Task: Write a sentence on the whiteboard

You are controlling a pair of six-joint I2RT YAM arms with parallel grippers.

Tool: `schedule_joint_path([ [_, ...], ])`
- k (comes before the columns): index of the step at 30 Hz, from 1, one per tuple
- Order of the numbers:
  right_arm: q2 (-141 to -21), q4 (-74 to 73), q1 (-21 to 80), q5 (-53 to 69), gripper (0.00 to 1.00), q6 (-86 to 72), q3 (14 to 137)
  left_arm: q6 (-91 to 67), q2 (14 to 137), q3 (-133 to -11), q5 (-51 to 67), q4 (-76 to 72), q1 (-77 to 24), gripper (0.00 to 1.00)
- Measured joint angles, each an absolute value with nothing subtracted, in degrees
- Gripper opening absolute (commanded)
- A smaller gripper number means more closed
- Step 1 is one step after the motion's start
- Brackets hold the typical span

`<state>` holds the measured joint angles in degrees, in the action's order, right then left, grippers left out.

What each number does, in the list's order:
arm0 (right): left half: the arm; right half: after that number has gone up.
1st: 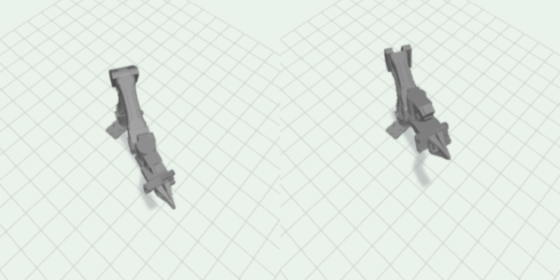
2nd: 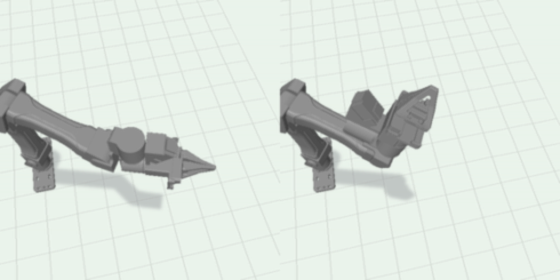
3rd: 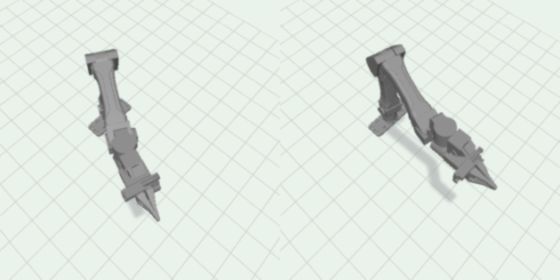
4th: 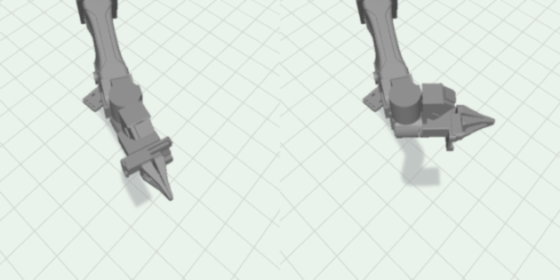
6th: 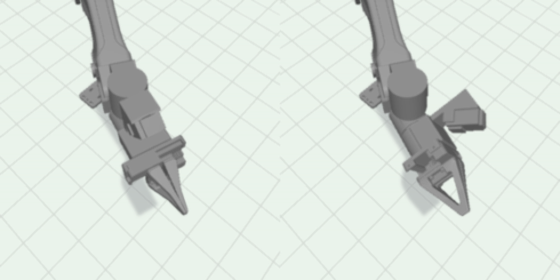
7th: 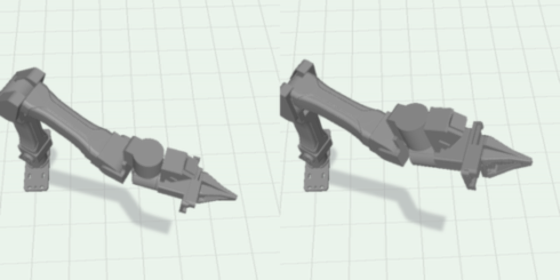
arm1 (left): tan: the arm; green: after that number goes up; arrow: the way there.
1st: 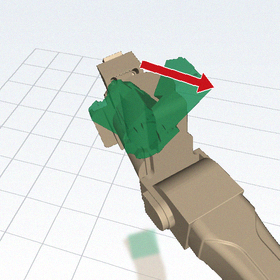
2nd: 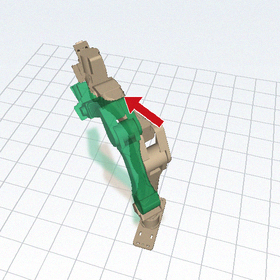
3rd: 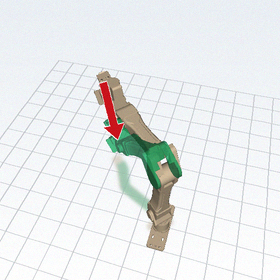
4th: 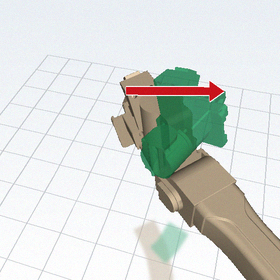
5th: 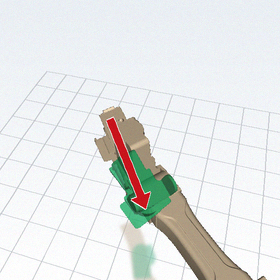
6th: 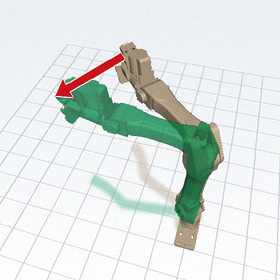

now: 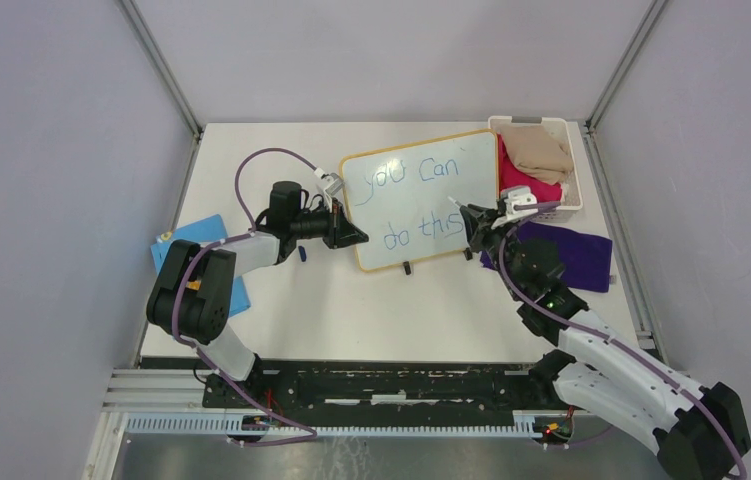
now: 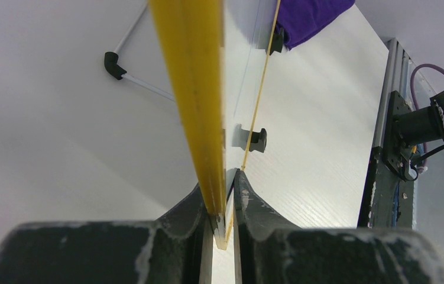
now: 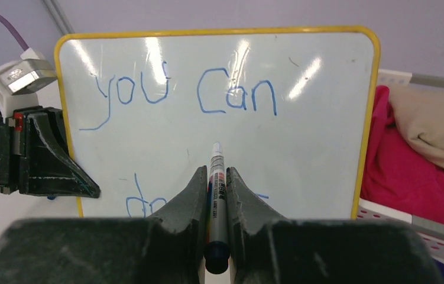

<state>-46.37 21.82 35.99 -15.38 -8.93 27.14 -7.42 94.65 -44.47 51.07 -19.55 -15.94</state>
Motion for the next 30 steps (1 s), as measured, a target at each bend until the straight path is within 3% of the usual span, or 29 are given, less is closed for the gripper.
schedule_joint_path([
  [11,-54.98,25.58,36.01,-14.09,0.00,-7.73,30.06,-7.42,94.65,-44.64,51.03,-19.20,-15.97,0.02],
  [30,-59.44,23.14,35.86,-19.35,0.00,-10.24,30.06,-7.40,94.65,-44.75,50.98,-19.00,-15.99,0.02],
])
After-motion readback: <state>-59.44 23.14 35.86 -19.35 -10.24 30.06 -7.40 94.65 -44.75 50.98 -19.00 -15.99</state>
